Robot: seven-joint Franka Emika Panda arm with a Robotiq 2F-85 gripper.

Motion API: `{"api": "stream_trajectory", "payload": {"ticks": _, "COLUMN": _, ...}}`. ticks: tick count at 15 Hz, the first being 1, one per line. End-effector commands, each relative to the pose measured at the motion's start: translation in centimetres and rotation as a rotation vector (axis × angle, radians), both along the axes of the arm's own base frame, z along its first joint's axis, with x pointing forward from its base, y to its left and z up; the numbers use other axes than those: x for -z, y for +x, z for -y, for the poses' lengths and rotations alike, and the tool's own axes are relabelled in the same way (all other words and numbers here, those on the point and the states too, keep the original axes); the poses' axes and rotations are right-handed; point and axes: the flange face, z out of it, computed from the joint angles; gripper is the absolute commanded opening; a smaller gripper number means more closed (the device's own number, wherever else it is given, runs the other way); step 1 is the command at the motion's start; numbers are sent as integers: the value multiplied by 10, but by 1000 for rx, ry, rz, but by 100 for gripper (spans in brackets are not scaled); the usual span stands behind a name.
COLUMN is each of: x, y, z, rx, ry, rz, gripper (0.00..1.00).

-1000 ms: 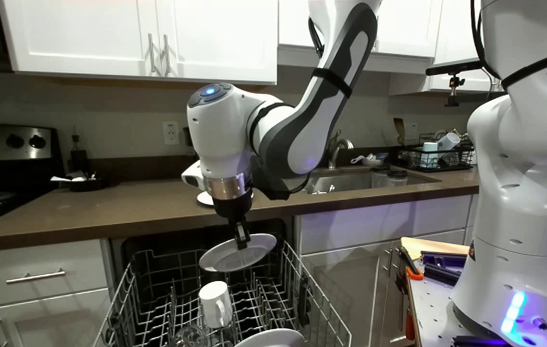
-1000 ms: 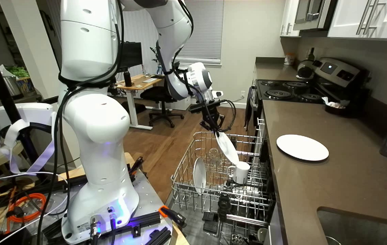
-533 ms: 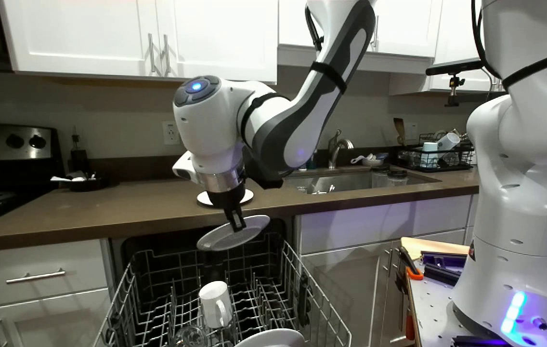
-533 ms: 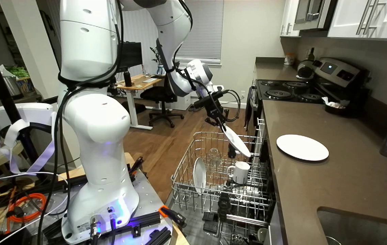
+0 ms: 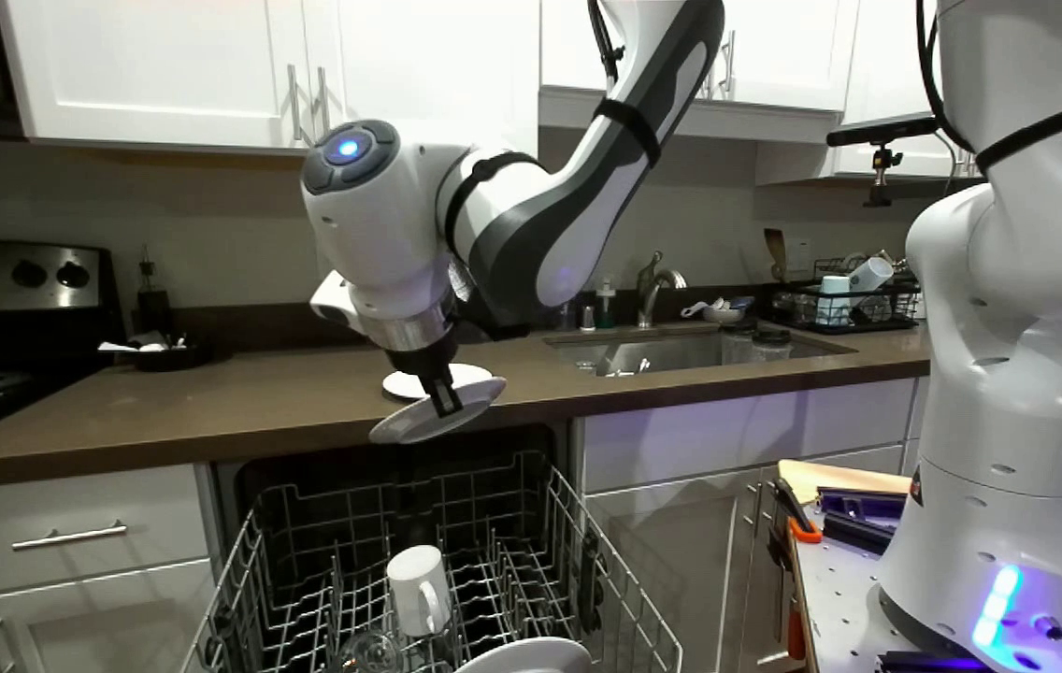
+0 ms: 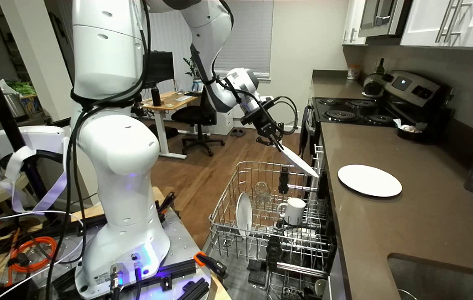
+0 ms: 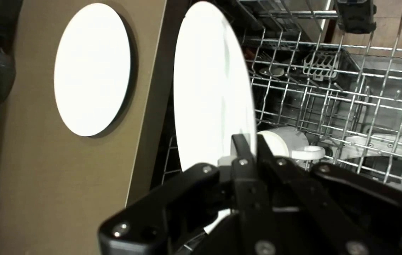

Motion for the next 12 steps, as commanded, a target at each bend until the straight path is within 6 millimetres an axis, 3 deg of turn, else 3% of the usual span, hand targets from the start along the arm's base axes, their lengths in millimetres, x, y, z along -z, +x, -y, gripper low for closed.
{"api": "stream_trajectory", "payload": {"ticks": 1, "x": -25, "y": 4, "z": -3, "rx": -16, "ry": -98, "rz": 67, "gripper": 6}}
{"api": "stream_trajectory", "payload": {"ticks": 12, "x": -30, "y": 28, "z": 12, "rx": -106, "ry": -209, "rz": 314, "gripper": 6}}
